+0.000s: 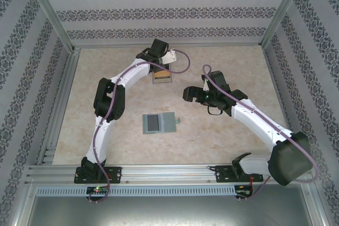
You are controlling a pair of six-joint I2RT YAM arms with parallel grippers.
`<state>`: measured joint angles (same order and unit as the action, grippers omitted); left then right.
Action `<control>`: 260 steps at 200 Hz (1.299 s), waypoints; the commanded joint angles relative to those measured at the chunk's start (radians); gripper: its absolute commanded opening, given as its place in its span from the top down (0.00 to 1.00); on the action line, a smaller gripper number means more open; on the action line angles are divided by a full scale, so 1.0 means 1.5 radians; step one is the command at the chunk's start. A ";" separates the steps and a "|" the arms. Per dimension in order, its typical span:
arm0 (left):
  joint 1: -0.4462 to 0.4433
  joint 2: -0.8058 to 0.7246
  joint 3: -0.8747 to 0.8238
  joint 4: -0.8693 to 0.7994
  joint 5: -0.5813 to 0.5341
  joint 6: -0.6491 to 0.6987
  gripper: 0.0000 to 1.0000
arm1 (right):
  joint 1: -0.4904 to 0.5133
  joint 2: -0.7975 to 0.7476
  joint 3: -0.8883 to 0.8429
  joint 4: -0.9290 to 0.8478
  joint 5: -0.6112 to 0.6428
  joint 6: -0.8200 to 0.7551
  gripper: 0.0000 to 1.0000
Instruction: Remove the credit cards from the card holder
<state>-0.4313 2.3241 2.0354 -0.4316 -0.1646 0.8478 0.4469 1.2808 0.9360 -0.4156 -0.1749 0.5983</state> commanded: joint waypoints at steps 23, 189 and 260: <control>0.013 0.020 0.013 0.046 -0.029 -0.022 0.56 | -0.005 0.008 0.010 0.003 -0.013 0.004 0.02; 0.026 0.053 0.038 0.095 -0.074 -0.065 0.54 | 0.005 0.015 0.016 0.000 -0.017 0.008 0.02; 0.032 -0.017 0.092 0.004 -0.047 -0.226 0.44 | 0.006 0.037 0.025 0.010 -0.008 -0.010 0.02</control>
<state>-0.4026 2.3787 2.1189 -0.3382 -0.2596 0.6395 0.4477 1.3060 0.9363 -0.4152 -0.1928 0.5980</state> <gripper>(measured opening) 0.545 0.982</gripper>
